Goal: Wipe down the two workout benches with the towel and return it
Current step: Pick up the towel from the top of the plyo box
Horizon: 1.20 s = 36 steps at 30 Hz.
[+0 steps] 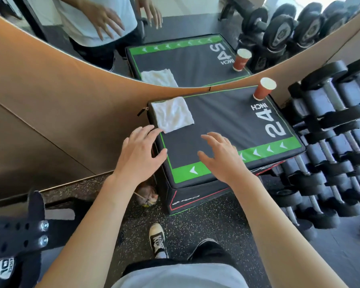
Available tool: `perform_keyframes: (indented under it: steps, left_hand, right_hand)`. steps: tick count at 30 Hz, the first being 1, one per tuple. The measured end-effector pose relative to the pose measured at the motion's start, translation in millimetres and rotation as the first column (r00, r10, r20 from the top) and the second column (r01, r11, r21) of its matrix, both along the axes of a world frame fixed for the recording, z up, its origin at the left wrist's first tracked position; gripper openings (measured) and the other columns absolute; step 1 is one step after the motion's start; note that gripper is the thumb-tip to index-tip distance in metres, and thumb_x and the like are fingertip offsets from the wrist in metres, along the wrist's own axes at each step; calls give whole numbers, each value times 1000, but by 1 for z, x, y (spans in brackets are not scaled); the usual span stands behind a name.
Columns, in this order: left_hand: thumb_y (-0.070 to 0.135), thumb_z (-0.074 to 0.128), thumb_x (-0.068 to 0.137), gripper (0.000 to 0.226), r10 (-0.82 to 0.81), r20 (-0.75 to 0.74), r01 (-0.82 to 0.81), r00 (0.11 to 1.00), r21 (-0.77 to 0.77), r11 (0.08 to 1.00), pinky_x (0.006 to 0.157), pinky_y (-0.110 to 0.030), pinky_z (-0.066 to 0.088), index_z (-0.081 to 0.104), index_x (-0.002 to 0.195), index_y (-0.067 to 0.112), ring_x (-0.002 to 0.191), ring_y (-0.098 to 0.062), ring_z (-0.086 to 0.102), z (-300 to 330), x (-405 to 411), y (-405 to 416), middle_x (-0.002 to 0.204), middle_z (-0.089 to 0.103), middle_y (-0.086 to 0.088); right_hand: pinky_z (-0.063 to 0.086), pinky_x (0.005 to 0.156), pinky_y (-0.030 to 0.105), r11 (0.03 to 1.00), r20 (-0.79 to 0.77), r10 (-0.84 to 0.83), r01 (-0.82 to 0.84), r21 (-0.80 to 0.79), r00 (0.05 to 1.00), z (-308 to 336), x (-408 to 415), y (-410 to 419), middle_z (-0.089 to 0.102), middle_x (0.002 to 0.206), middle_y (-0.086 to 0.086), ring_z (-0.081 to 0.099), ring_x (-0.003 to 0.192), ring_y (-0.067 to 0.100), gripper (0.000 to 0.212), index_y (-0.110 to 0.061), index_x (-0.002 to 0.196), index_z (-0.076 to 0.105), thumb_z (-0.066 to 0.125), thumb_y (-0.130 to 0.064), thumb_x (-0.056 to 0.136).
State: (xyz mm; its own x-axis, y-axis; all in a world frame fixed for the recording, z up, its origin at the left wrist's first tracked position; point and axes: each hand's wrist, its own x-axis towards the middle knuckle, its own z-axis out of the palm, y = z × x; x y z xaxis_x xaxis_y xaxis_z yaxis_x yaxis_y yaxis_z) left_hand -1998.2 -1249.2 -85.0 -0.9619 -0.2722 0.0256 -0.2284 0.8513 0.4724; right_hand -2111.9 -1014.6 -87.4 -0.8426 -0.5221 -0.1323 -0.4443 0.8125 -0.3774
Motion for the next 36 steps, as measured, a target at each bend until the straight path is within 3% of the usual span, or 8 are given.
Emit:
perform_keyframes:
  steps: [16,22,27,36]
  left_hand:
    - [44,57,98,59,71,120,-76,990,39,996,114,-52,35,45,153,25,149,-24,31,-64,-47,-35,159,42,3]
    - [36,59,99,55,131,98,-139,987,74,988,116,-50,34,50,151,21,148,-24,34,-78,-58,-38,156,46,2]
    - [30,61,99,53,104,99,-113,990,87,990,120,-44,32,51,150,19,146,-23,36,-90,-67,-23,154,48,-1]
    - [28,63,96,57,7,117,-13,993,51,999,120,-44,33,49,150,20,145,-24,36,-107,-106,1,152,46,-3]
  right_hand:
    - [35,113,49,955,147,249,-268,127,957,-62,-119,-113,40,159,-2,38,144,26,56,-23,154,45,54,-41,102]
    - [41,109,46,911,136,375,-392,128,917,-90,-152,-139,43,155,-2,38,141,25,50,-20,148,52,54,-37,101]
    - [44,100,42,911,75,401,-406,74,913,-104,-172,-142,50,144,-6,44,130,23,36,-25,132,62,53,-36,99]
    - [49,89,42,901,20,431,-431,53,902,-107,-166,-110,53,135,-4,50,117,25,36,-23,132,62,56,-34,99]
